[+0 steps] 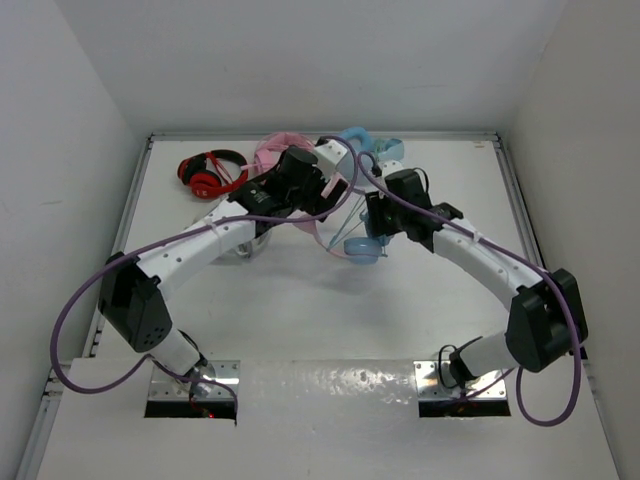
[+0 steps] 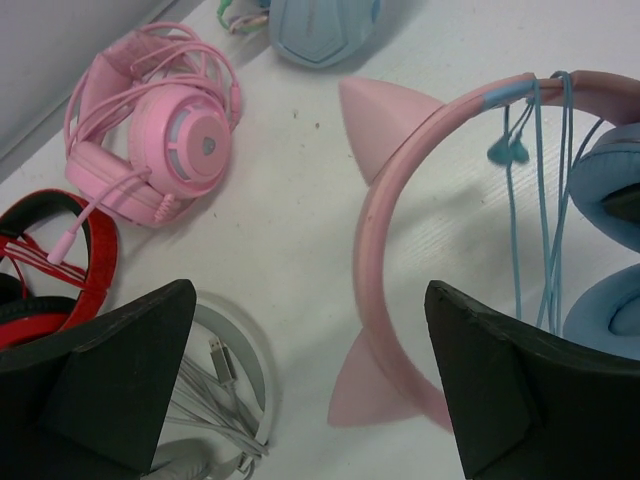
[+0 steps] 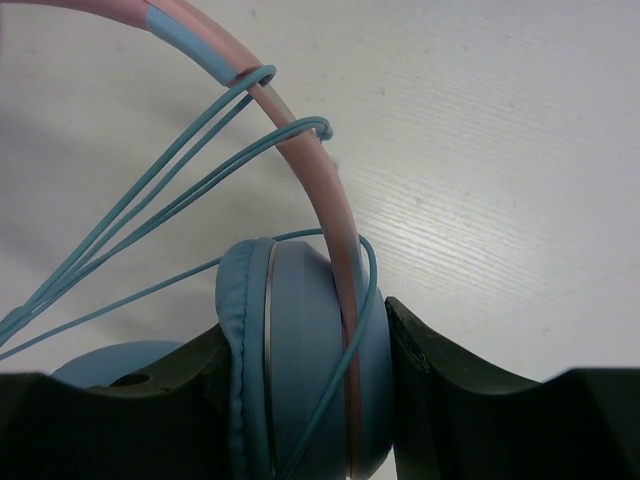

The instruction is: Wrap the headphones

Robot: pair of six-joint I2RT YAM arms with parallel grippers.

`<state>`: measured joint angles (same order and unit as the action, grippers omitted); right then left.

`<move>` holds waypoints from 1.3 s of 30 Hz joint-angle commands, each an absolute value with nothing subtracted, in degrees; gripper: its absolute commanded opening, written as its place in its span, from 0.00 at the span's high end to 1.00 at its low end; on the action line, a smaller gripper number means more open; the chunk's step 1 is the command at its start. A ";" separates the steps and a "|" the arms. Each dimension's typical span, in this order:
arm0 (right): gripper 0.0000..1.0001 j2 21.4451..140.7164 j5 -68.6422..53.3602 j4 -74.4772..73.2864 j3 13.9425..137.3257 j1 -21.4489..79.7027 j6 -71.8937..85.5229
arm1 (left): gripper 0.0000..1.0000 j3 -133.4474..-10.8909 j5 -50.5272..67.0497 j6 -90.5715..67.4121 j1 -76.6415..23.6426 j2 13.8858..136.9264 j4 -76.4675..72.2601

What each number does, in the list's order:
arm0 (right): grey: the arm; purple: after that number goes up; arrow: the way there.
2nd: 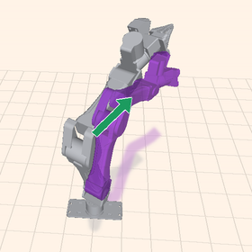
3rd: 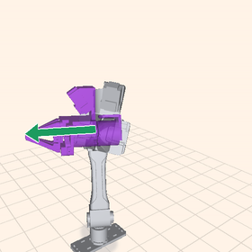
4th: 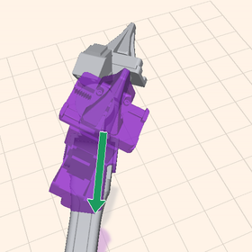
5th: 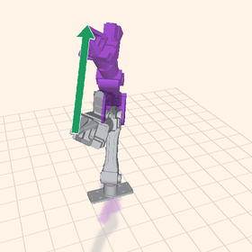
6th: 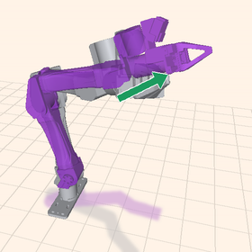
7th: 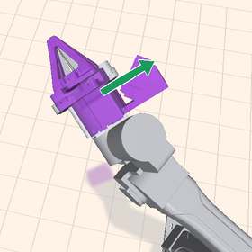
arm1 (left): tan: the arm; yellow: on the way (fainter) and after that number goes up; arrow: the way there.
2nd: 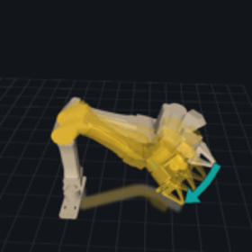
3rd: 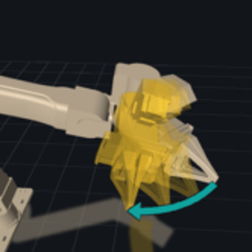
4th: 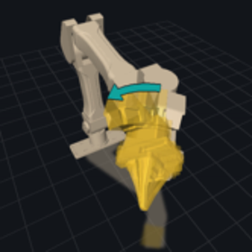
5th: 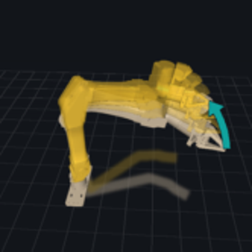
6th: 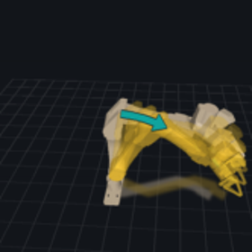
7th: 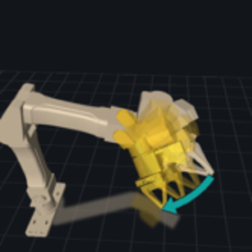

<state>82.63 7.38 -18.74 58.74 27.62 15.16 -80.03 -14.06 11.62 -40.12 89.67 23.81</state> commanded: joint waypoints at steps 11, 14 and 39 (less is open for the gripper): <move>1.00 79.45 0.18 -16.00 49.66 10.29 20.04 | 0.03 -78.49 -13.89 11.07 -39.99 80.51 22.85; 1.00 79.19 -0.35 -14.95 46.69 5.30 21.26 | 0.03 -77.52 -13.89 11.51 -39.99 79.81 22.33; 1.00 83.32 16.25 -13.80 40.61 -18.27 31.46 | 0.04 -75.94 -13.80 12.30 -39.99 77.61 21.18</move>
